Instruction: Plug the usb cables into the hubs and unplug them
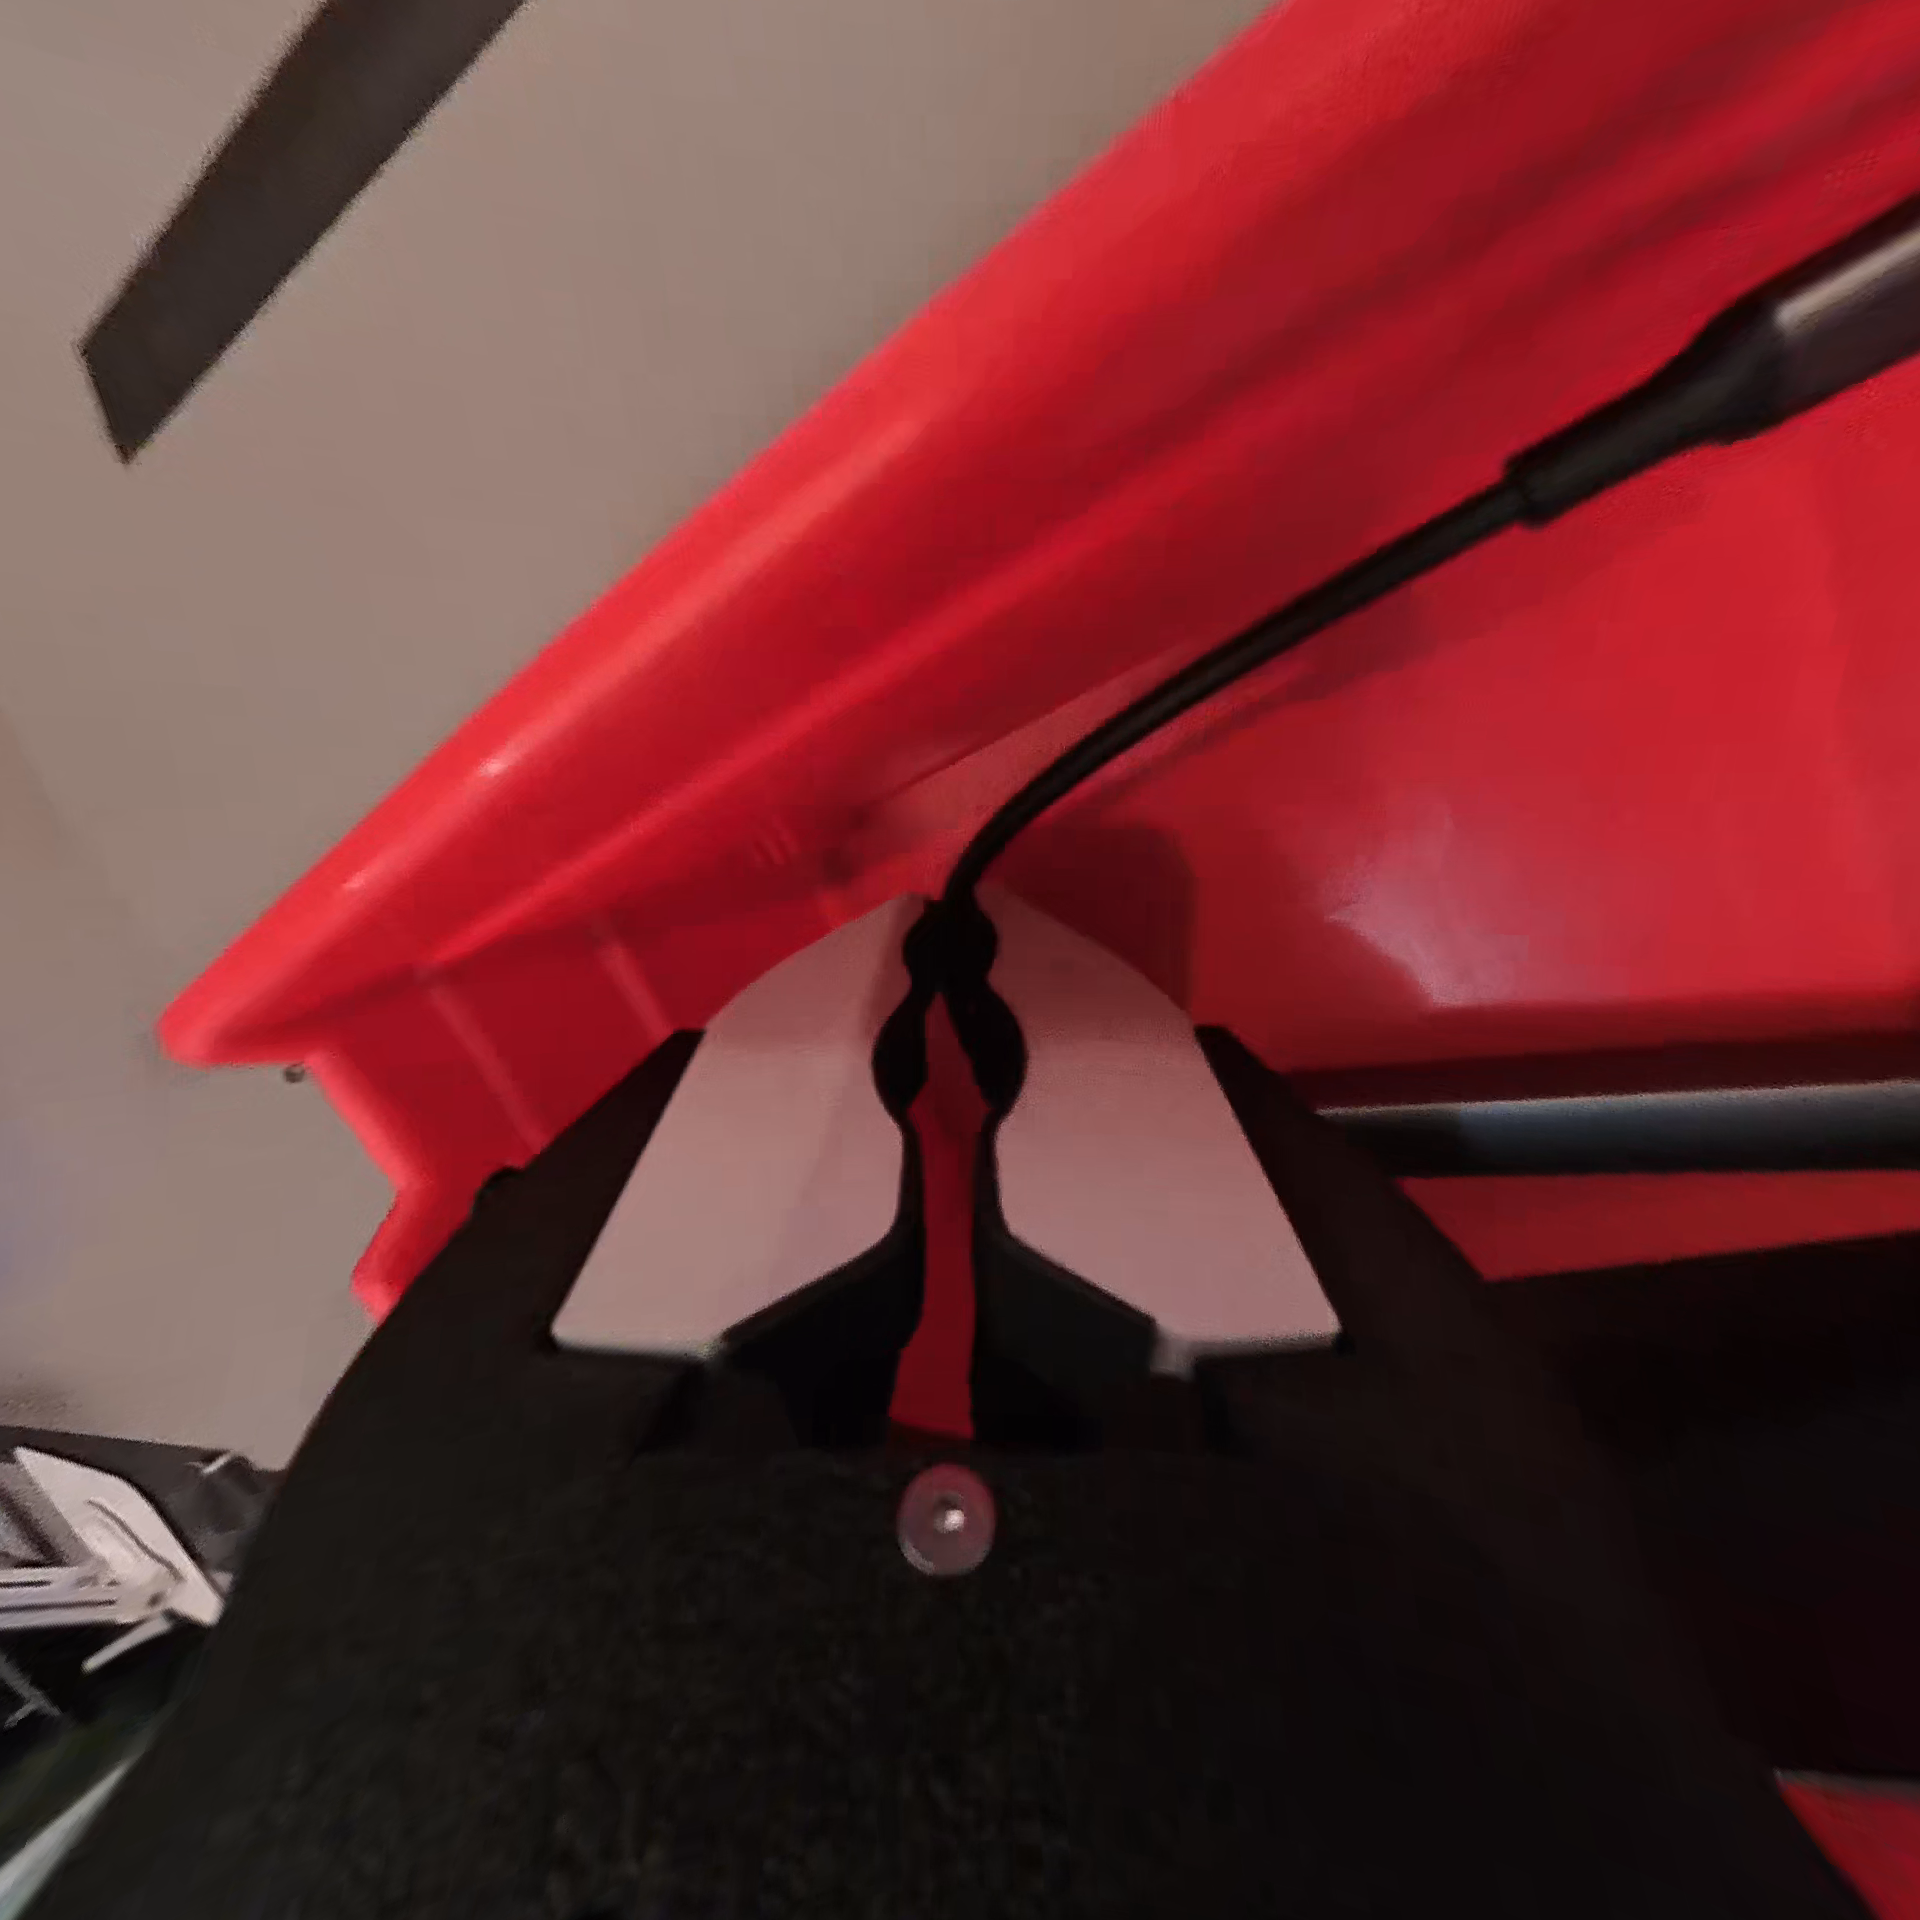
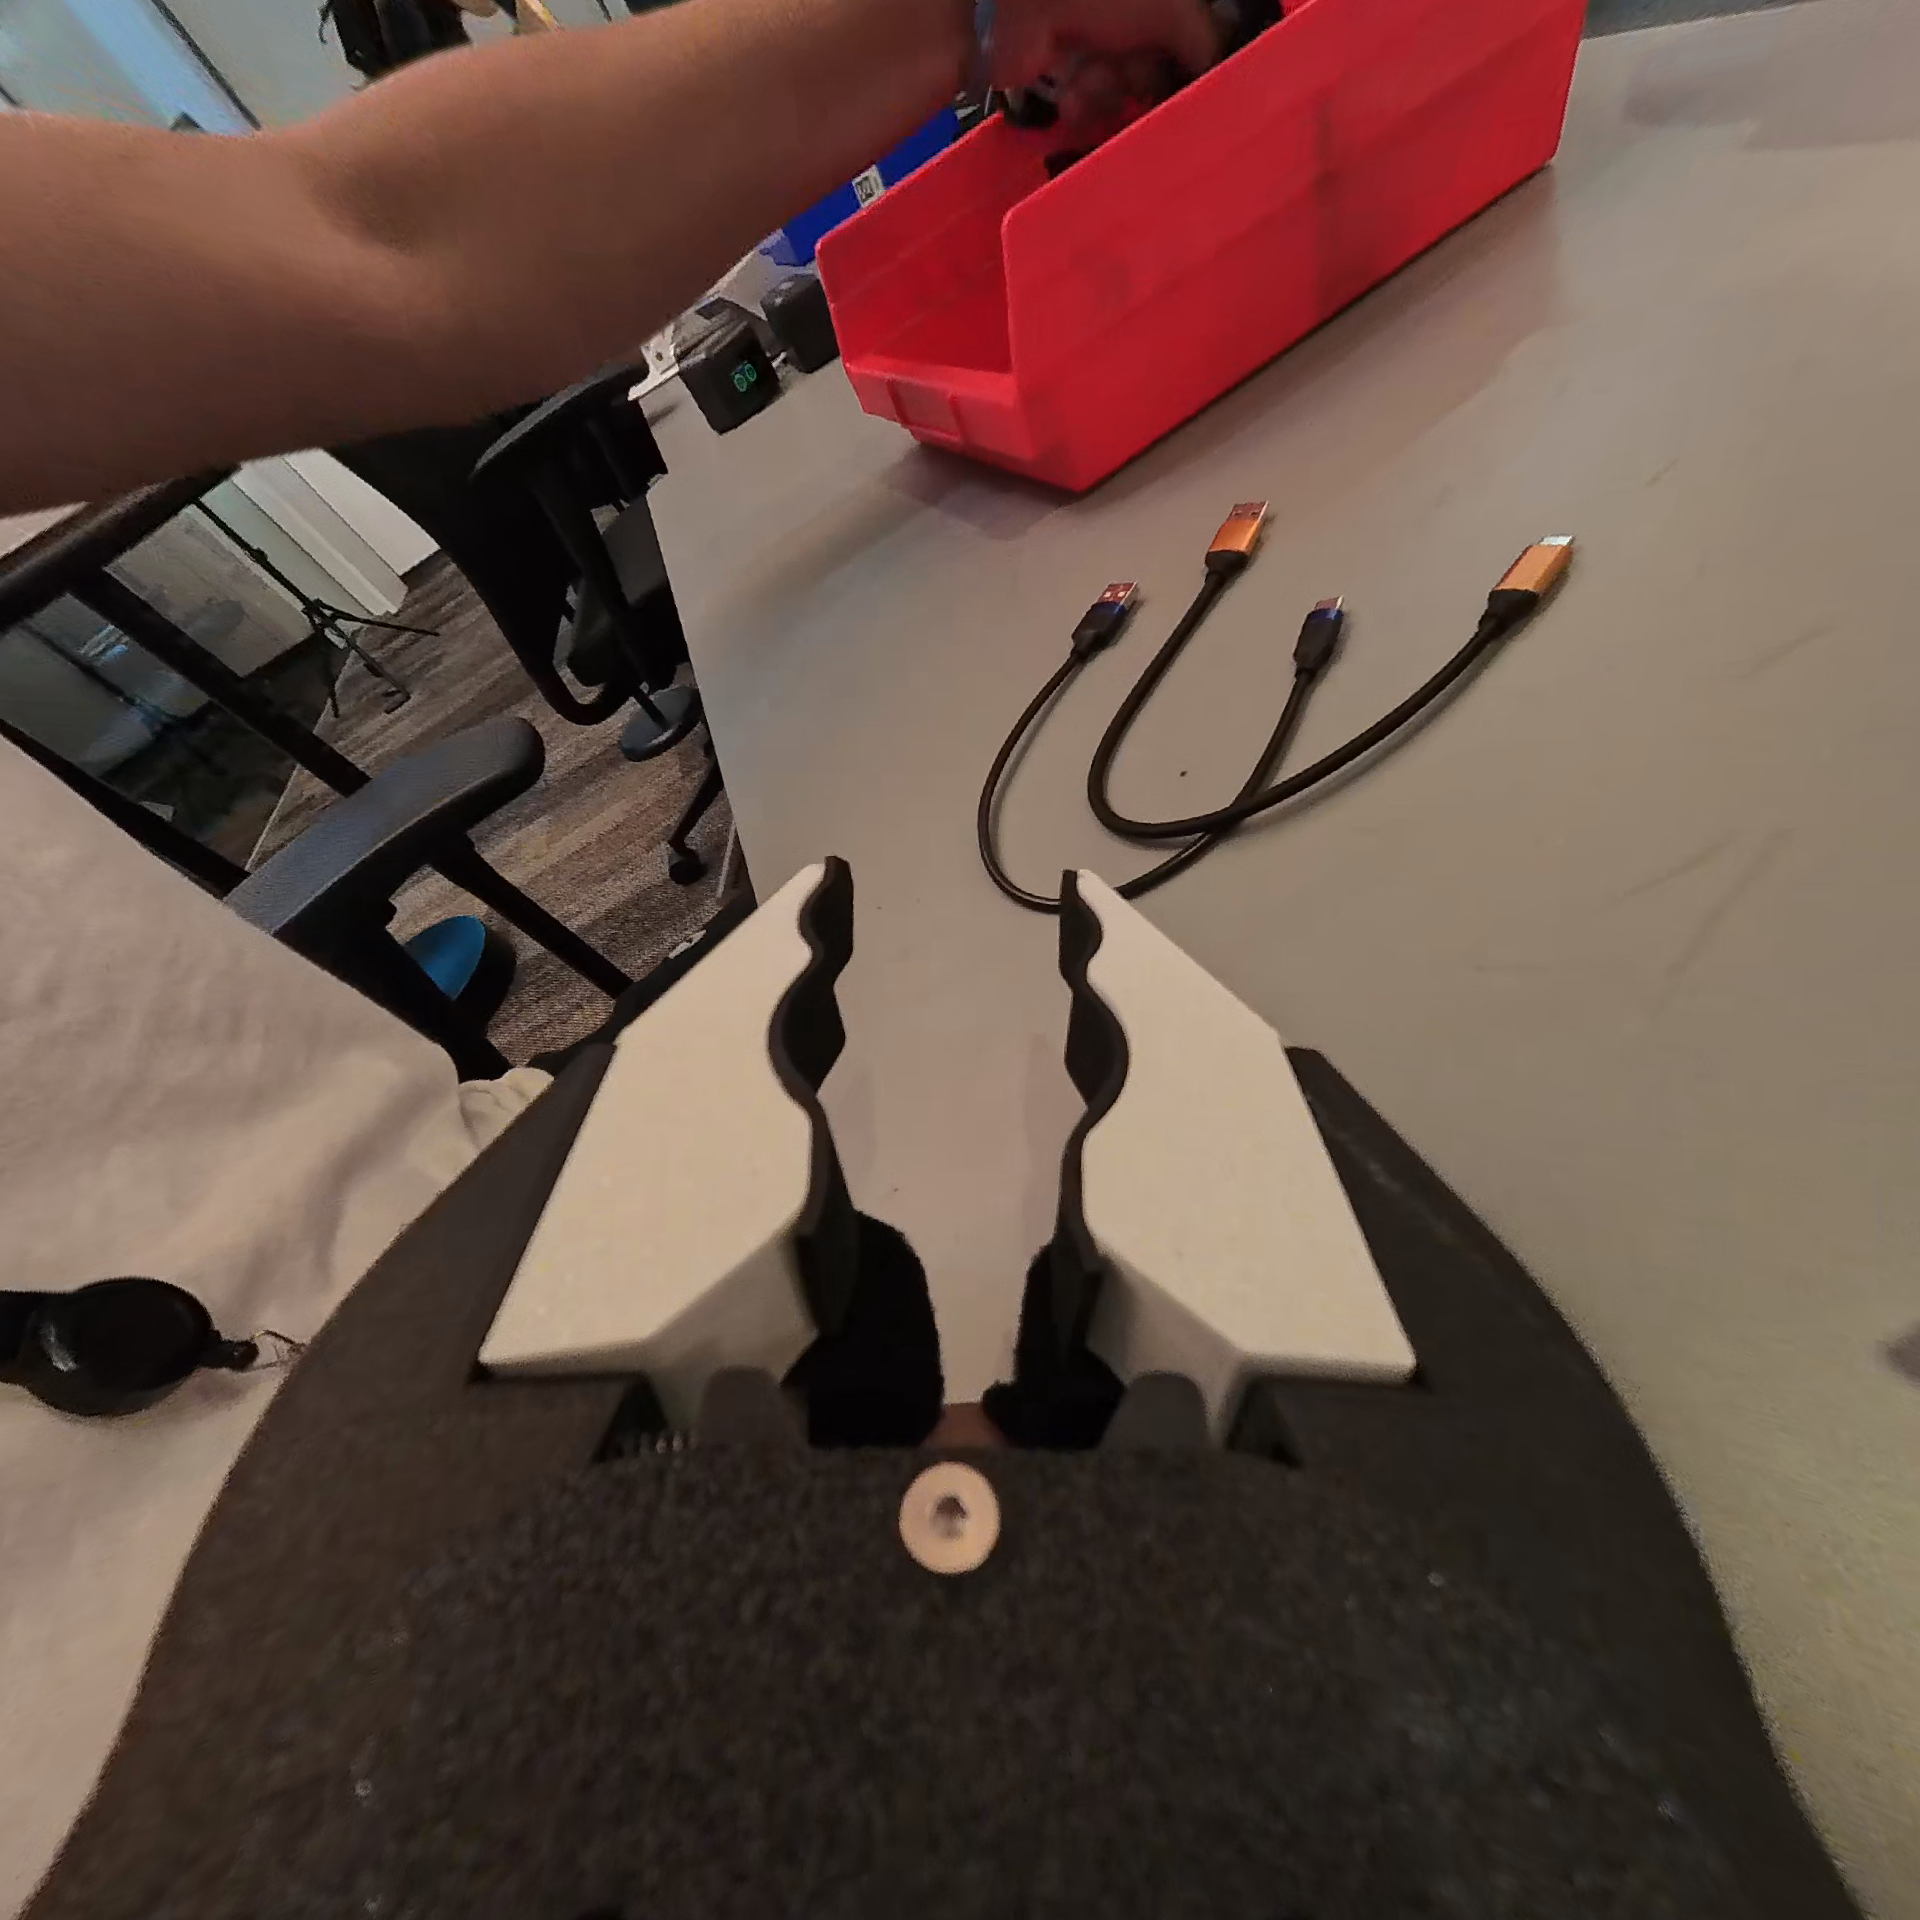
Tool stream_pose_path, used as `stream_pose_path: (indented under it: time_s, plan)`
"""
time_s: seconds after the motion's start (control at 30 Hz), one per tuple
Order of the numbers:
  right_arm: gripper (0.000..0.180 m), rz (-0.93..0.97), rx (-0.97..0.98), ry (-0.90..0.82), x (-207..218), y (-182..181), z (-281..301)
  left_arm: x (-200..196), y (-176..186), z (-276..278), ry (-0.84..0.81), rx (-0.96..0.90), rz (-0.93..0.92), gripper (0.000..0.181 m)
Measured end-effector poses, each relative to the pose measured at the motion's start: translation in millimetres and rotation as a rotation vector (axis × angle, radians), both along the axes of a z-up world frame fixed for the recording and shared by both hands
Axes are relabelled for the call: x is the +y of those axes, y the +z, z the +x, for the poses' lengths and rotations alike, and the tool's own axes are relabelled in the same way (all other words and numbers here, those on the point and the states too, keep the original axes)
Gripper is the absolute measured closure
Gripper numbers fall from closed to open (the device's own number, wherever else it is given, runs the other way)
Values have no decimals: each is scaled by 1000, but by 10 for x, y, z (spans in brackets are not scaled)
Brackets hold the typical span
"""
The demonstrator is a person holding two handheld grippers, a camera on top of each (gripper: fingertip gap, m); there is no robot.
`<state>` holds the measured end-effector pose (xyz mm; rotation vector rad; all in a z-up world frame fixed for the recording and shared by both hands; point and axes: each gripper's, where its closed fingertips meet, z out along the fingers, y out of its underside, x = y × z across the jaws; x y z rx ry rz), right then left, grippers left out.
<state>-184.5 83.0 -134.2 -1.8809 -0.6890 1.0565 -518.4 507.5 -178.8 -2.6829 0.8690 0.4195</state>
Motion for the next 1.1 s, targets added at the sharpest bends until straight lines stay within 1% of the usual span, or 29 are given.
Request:
stream_pose_path:
  time_s: [0.1,0.23,0.33,0.4,0.5,0.6,0.67,0.77,0.87,0.97,1.0,1.03,1.1]
  plan:
    - [141,9,-5,3,-10,9,-5,-37,354,52,-56,-27,112,178]
    - [141,43,-32,-10,24,22,-18,-146,1059,119,-132,-38,277,178]
    - [141,125,-119,-59,167,24,-11,-282,1595,224,-178,-48,383,178]
    - [139,200,-160,-110,317,108,-14,-407,1955,351,-220,-58,454,178]
    - [136,263,-123,-167,505,352,-73,-704,2429,750,-323,-150,530,178]
    - [128,325,-95,-207,703,614,-139,-1123,2751,1294,-460,-296,559,178]
    - [120,374,-72,-247,830,779,-168,-1443,2865,1674,-549,-419,554,179]
    - [117,398,14,-271,882,966,-241,-1928,2908,2210,-689,-605,532,179]
    - [117,355,172,-271,821,1096,-277,-2337,2807,2605,-769,-741,479,179]
    - [118,271,327,-269,770,1088,-240,-2642,2666,2874,-818,-806,425,179]
    - [127,262,346,-265,753,1059,-220,-2717,2628,2939,-829,-818,411,179]
    - [149,281,336,-261,732,1031,-192,-2780,2599,2994,-836,-830,401,178]
    - [170,319,251,-301,753,928,-111,-2866,2569,3066,-837,-860,387,179]
